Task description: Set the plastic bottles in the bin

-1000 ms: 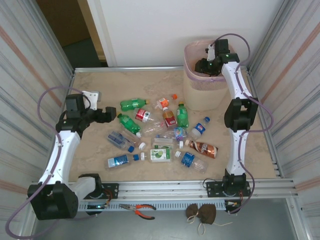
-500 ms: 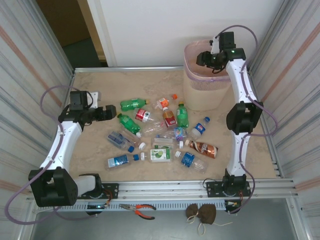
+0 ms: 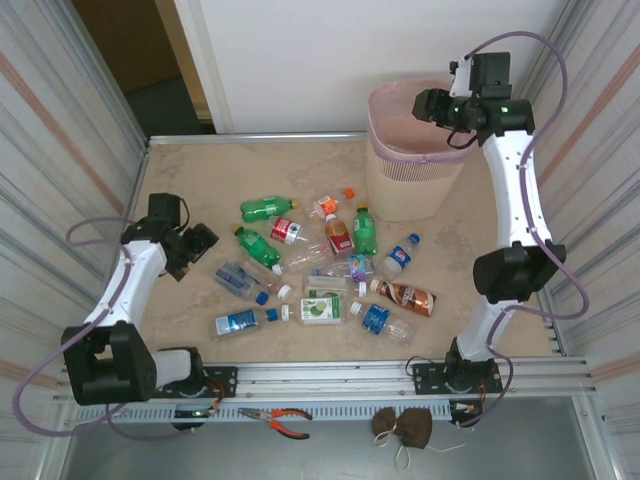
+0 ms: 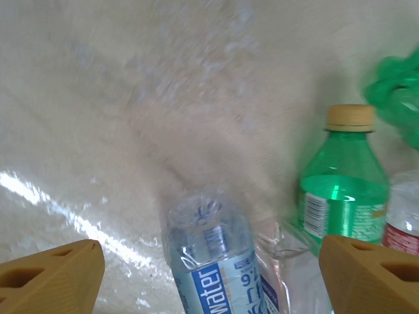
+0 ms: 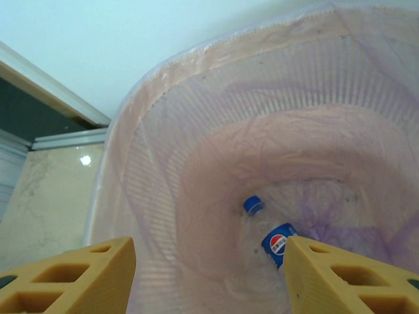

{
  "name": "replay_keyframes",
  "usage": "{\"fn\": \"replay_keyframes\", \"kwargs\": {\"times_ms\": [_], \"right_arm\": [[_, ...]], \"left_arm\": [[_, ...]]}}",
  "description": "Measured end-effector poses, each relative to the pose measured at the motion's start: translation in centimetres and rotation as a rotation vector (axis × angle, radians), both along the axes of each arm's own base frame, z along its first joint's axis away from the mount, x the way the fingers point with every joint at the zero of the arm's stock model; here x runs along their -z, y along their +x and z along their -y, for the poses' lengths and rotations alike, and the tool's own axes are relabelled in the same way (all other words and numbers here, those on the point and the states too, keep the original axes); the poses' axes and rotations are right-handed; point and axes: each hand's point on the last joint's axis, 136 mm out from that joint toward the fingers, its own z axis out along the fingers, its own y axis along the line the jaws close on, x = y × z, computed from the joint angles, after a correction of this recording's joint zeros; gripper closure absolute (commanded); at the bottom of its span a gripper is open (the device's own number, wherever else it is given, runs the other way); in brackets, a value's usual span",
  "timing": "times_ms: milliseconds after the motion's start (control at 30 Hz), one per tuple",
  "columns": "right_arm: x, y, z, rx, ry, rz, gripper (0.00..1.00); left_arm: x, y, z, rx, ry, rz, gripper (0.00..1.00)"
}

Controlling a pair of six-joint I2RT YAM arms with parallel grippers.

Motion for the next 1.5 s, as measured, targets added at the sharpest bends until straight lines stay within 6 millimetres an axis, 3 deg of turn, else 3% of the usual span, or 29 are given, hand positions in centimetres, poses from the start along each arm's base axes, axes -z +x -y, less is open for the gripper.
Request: {"fn": "replay_keyframes", "kwargs": {"times_ms": [200,533,833,1200,1367,1500], "right_arm": [[0.0,-2.3,0.2,0.007,-0.001,-0.002,0.39],[0.5,-3.9,0.7,0.032,-0.001,-0.016,0.39],[0.3,-4.9,0.9,0.042,-0.007,-0.014,0.38],[-0.8,-6.0,1.3,0.059,-0.016,0.012,0.38],[-1.0,-6.2,1.4,0.061,-0.017,0.017,0.38],[-1.3,-6.7,1.3,0.054,-0.011,0.026,0.38]], "left_arm": [[3.5,-1.0,1.2,-0.108,-0.113,-0.137,0.18],[5.9,0.1,3.0,-0.153,-0.222,-0.198,0.18],[7.6,0.2,4.3,-0.161,-0.266,-0.250,0.37],[6.5,-0.4,3.8,-0.170,-0.251,-0.236,0.47],[4.2,-0.5,2.7,-0.176,-0.239,-0.174,0.52],[0.9,0.1,2.2,-0.124,-0.216,-0.054,0.53]]}}
